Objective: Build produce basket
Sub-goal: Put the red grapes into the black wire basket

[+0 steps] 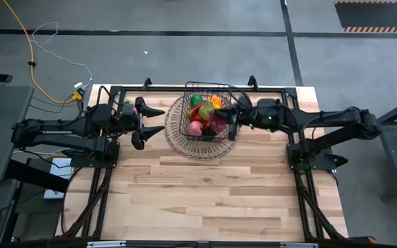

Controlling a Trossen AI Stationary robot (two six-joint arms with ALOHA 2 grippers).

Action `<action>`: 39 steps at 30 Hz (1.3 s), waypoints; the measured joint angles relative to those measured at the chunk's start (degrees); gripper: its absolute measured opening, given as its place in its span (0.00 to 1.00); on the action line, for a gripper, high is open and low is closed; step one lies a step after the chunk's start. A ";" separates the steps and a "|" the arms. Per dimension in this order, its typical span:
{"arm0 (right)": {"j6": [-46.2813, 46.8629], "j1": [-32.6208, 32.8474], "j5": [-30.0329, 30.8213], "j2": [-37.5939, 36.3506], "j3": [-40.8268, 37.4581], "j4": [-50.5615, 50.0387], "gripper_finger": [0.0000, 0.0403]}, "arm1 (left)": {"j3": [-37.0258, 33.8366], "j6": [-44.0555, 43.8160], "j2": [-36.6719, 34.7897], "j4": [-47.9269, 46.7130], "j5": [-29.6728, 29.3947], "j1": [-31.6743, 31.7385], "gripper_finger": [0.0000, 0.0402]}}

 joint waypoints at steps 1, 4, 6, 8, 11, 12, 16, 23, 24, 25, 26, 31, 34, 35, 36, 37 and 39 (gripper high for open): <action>-0.58 -1.04 -0.37 0.95 0.02 1.88 0.05 | 0.00 -0.19 0.00 0.01 0.00 0.01 0.72; -1.23 -3.95 -2.88 3.95 0.11 4.57 0.05 | 0.00 -0.92 0.00 0.02 -0.03 0.00 0.72; -0.99 -5.43 -4.66 6.27 0.11 5.39 0.05 | 0.00 -1.31 0.00 0.02 -0.06 0.01 0.72; -0.91 -6.41 -6.04 8.96 0.11 6.71 0.05 | 0.00 -1.31 0.00 0.00 -0.25 0.02 0.72; 0.70 -7.18 -7.49 13.32 0.11 11.96 0.05 | 0.00 -1.31 0.00 0.02 -0.66 0.02 0.72; 1.85 -7.35 -7.60 14.79 0.11 14.23 0.05 | 0.00 -1.31 0.00 0.00 -0.66 0.02 0.72; 5.61 -7.47 -6.96 20.11 0.11 16.87 0.05 | 0.00 -1.31 0.00 -0.25 -0.66 0.02 0.72; 6.87 -7.45 -3.28 24.73 0.07 11.02 0.05 | 0.00 -1.31 0.00 -0.57 -1.95 0.02 0.72; 6.86 -7.45 -2.48 24.75 0.07 9.91 0.05 | 0.00 -1.31 0.00 -0.55 -1.96 0.02 0.72; 6.88 -7.45 -1.55 24.74 0.07 8.92 0.05 | 0.00 -1.31 0.00 -0.55 -1.96 0.02 0.72; 7.09 -7.45 -0.74 24.64 0.07 7.96 0.05 | 0.00 -1.33 0.00 -0.57 -1.97 0.02 0.72; 11.96 -7.77 0.44 24.14 0.06 4.28 0.05 | -0.02 -1.31 0.00 -1.07 -1.97 0.02 0.72; 15.28 -7.93 0.19 24.13 0.07 4.13 0.06 | -0.02 -1.31 0.00 -1.54 -1.95 0.02 0.72; 15.42 -7.94 0.09 24.14 0.06 4.09 0.08 | -0.02 -1.31 0.00 -1.89 -1.95 0.02 0.72; 15.36 -7.95 -0.33 24.14 0.04 4.07 0.10 | -0.02 -1.31 0.00 -2.26 -1.95 0.02 0.72; 15.18 -7.95 -1.20 24.12 0.04 4.12 0.13 | -0.02 -1.31 0.00 -2.46 -1.95 0.02 0.72; 14.60 -7.93 -2.68 24.04 0.07 4.11 0.21 | -0.02 -1.31 0.00 -2.71 -1.95 0.02 0.72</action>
